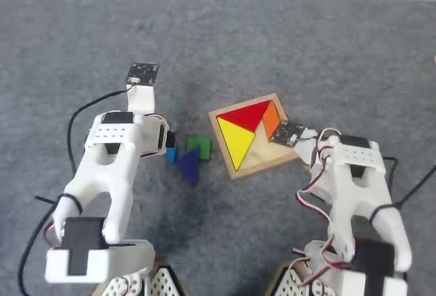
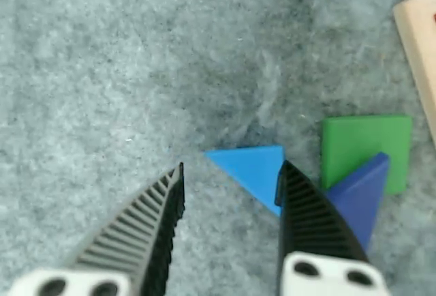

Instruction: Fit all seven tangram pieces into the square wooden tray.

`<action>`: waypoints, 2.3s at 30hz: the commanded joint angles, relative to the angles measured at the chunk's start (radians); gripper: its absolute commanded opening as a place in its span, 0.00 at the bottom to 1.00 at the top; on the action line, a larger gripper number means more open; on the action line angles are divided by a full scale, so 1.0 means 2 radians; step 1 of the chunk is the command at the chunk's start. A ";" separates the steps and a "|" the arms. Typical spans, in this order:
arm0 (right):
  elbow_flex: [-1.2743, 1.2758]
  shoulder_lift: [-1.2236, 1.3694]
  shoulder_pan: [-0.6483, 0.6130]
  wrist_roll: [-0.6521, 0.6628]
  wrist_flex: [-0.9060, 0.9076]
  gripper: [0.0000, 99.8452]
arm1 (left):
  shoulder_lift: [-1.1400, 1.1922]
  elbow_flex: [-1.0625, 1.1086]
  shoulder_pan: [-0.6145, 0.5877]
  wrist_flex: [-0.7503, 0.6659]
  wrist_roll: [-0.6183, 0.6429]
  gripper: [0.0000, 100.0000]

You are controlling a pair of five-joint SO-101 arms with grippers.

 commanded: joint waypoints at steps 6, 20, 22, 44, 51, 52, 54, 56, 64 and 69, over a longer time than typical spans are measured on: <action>-0.023 0.058 0.009 0.007 -0.032 0.19 | -0.003 -0.022 0.001 0.005 -0.003 0.21; -0.094 0.058 -0.025 -0.107 0.025 0.01 | 0.000 -0.022 0.001 0.005 -0.003 0.21; -0.094 0.058 -0.033 -0.122 0.025 0.01 | 0.001 -0.022 0.001 0.005 -0.003 0.21; -0.346 0.063 -0.179 -0.402 0.120 0.01 | 0.002 -0.020 0.001 -0.007 -0.002 0.21; -0.369 0.085 -0.182 -0.423 0.059 0.01 | 0.002 -0.020 0.001 -0.007 -0.002 0.21; -0.369 0.098 -0.183 -0.424 0.052 0.01 | 0.002 -0.020 0.001 -0.007 -0.002 0.21; -0.369 0.132 -0.186 -0.423 0.031 0.01 | 0.002 -0.020 0.001 -0.007 -0.002 0.21; -0.375 0.165 -0.191 -0.416 0.012 0.01 | 0.002 -0.020 0.001 -0.007 -0.002 0.21; -0.467 0.235 -0.224 -0.385 0.079 0.01 | 0.001 -0.013 0.004 -0.010 -0.003 0.22; -0.520 0.254 -0.226 -0.384 0.141 0.01 | 0.001 -0.011 0.021 -0.010 -0.003 0.22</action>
